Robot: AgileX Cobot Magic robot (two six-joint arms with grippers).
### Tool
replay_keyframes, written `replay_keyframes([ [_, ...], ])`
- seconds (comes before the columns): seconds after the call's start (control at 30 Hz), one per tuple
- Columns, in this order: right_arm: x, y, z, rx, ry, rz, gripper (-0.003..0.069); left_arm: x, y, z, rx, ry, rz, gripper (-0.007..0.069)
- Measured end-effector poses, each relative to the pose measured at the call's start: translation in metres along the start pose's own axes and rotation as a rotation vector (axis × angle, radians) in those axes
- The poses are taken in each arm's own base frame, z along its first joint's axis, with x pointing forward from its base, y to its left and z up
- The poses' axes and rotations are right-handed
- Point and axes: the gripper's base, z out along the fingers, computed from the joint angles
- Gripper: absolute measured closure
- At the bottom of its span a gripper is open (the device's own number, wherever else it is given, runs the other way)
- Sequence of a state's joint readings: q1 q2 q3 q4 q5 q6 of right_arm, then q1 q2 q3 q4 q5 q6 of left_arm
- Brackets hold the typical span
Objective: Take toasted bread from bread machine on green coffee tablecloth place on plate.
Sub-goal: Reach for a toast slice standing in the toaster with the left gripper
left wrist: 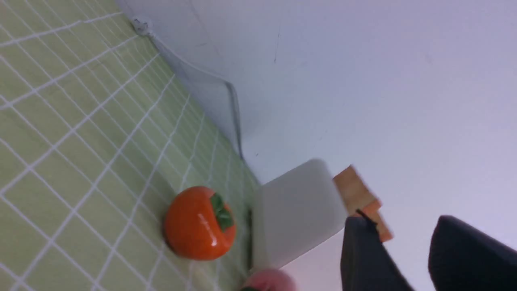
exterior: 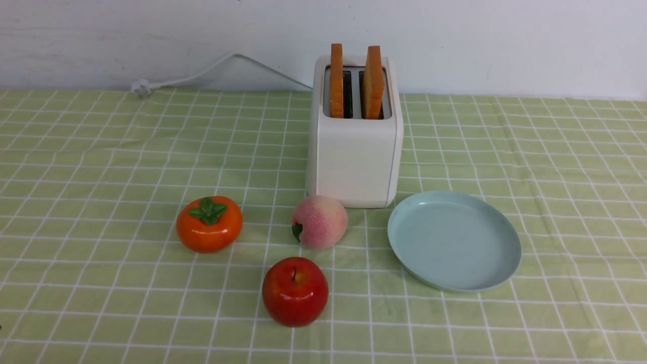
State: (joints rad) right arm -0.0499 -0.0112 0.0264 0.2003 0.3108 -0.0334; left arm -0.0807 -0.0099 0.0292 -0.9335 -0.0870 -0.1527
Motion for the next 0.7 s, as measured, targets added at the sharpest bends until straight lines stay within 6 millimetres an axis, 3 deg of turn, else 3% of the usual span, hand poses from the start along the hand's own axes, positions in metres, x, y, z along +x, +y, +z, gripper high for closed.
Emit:
replay_keyframes([
  [0.13,-0.009,0.002,0.0,-0.024,-0.101,0.139,0.0419,-0.001,0.0,0.0,-0.004,-0.007,-0.041,0.0387],
  [0.3,-0.019,0.002,-0.002,-0.056,-0.202,0.339,0.0419,-0.004,-0.029,-0.003,0.077,0.077,0.155,0.045],
  [0.4,-0.021,0.002,-0.002,-0.066,-0.22,0.405,0.0419,-0.012,-0.058,-0.001,0.125,0.131,0.317,0.058],
  [0.47,-0.021,0.002,-0.002,-0.068,-0.221,0.416,0.0419,-0.014,-0.065,0.003,0.123,0.153,0.358,0.0624],
  [0.6,-0.021,0.006,-0.003,-0.1,-0.171,0.49,0.0465,-0.016,-0.081,0.03,0.069,0.267,0.544,0.0638],
  [0.67,-0.026,0.009,-0.006,-0.119,-0.156,0.477,0.0493,-0.017,-0.086,0.038,0.062,0.294,0.581,0.0638],
  [0.7,-0.04,0.016,-0.013,-0.153,-0.137,0.416,0.0542,-0.017,-0.093,0.052,0.046,0.347,0.614,0.0638],
])
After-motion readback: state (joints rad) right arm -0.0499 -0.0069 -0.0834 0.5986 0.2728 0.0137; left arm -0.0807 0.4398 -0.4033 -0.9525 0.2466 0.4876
